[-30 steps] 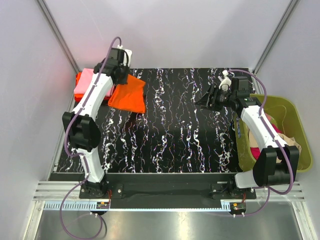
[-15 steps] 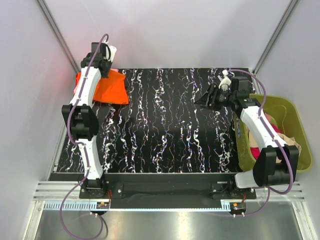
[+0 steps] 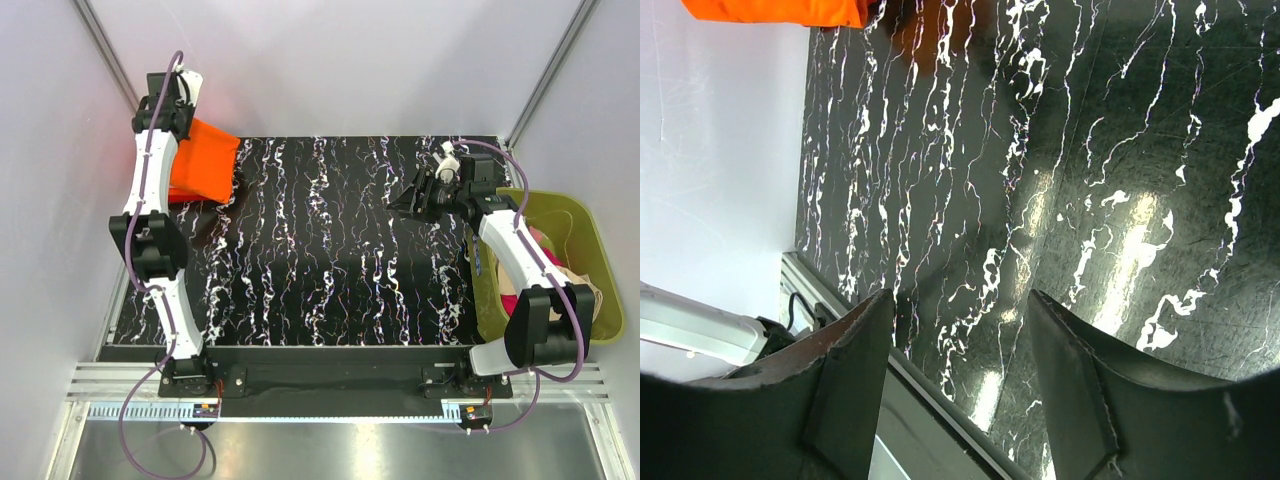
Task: Fold and stack the t-shirts
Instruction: Neatly place the folded tshirt to the corner
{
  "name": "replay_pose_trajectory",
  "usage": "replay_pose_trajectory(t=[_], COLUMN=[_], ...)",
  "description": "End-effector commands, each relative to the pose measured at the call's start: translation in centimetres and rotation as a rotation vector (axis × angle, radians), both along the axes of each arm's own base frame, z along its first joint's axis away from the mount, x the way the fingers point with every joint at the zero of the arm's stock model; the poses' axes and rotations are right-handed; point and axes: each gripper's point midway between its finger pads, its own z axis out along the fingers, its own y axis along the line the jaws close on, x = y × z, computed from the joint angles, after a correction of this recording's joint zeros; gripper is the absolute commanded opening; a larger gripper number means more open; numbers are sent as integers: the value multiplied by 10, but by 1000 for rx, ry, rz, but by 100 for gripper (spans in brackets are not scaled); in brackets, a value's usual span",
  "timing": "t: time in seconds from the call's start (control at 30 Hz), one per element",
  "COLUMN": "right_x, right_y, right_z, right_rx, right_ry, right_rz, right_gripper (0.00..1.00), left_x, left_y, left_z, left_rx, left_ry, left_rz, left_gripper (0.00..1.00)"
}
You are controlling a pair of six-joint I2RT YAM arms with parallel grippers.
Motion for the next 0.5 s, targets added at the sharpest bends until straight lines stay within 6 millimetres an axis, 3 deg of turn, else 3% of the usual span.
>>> replay_pose_trajectory(t=[0.0,0.3,0.47], right_x=[4,4,5], right_y=[6,6,7], right_z=[12,7,1], right_rx=[19,20,22], right_ry=[-51,-36,-19], right_rz=[27,32,37], right_gripper=[64,64,65], left_x=[11,34,48], left_y=[7,48,73], left_z=[63,46,15], left_rx=[13,40,44], left_ry=[-191,-235,-218], left_rz=[-1,101,144], left_gripper=[0,0,0])
